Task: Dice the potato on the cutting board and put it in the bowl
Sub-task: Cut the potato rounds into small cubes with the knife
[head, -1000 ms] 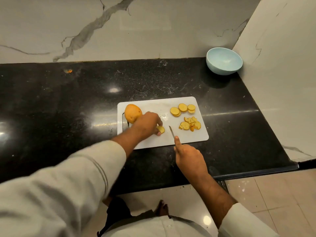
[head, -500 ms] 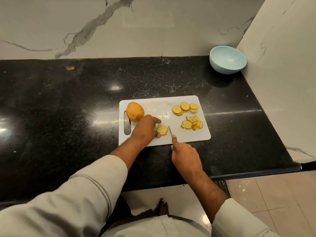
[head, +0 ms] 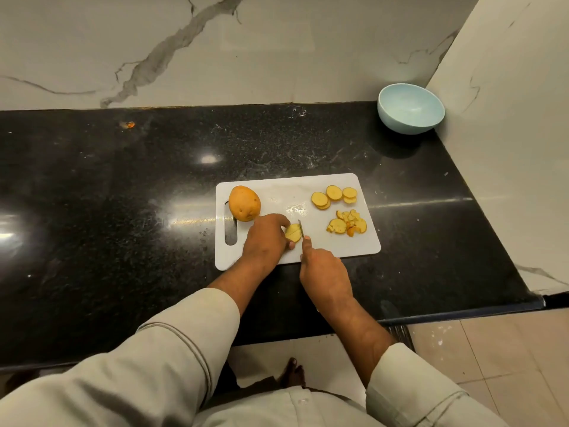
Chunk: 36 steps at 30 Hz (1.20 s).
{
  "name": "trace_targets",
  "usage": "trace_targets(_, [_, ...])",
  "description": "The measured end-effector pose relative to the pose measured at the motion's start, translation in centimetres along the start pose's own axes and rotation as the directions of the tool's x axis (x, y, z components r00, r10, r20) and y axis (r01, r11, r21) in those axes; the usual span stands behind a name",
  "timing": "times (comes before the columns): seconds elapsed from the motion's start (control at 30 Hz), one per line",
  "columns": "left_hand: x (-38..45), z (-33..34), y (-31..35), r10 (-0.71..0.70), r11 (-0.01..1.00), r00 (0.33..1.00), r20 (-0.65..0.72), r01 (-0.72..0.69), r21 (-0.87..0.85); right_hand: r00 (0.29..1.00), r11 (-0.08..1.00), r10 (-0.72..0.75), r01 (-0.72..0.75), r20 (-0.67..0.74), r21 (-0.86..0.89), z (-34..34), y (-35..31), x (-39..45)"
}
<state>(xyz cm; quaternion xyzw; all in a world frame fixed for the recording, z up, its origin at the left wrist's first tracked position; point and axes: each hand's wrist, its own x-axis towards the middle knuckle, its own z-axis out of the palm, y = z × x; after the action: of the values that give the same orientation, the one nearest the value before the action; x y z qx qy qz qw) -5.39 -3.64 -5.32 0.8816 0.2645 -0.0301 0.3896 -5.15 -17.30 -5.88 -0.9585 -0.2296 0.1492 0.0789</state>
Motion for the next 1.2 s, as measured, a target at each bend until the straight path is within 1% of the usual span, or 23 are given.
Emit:
trace_targets(0.1, [0.3, -0.6, -0.6, -0.010, 0.999, 0.999, 0.043, 0.009, 0.036, 1.000, 1.000, 0.011, -0.011, -0.014, 0.006, -0.1, 0.6, -0.4])
trace_targets(0.17, [0.7, -1.0, -0.9, 0.010, 0.998, 0.997, 0.075, -0.015, 0.061, 1.000, 1.000, -0.008, 0.008, -0.009, -0.011, -0.2, 1.0, -0.4])
trace_targets(0.27, [1.3, -1.5, -0.8, 0.050, 0.997, 0.995, 0.086, -0.054, 0.053, 0.999, 0.999, -0.031, 0.032, 0.012, -0.023, -0.5, 1.5, 0.0])
trace_targets(0.4, [2.0, -1.7, -0.1, 0.049, 0.996, 0.992, 0.116, -0.056, 0.062, 0.998, 0.996, -0.065, 0.066, 0.025, -0.053, -0.6, 1.7, 0.1])
trace_targets(0.7, [1.9, -1.2, 0.0, 0.069, 0.998, 0.994, 0.083, -0.069, 0.002, 0.995, 0.994, -0.089, 0.092, 0.053, -0.058, -0.5, 2.1, 0.2])
trace_targets(0.8, [1.6, -1.0, 0.7, 0.084, 0.996, 0.995, 0.056, -0.083, -0.021, 0.997, 0.997, -0.071, 0.071, 0.021, -0.034, -0.6, 2.4, 0.1])
trace_targets(0.93, [1.3, -0.7, 0.9, 0.056, 0.997, 0.998, 0.013, -0.055, -0.058, 0.998, 0.998, -0.058, 0.058, -0.007, 0.004, -0.7, 2.7, 0.1])
trace_targets(1.1, [1.3, -0.8, 1.3, 0.064, 0.995, 0.997, 0.031, -0.061, -0.084, 0.997, 0.997, -0.072, 0.072, 0.035, -0.014, -0.9, 2.7, 0.7])
trace_targets(1.2, [1.5, -1.0, 1.1, 0.054, 0.995, 0.998, 0.035, -0.051, -0.089, 0.997, 0.997, -0.069, 0.070, 0.026, -0.012, -1.1, 2.8, 0.6])
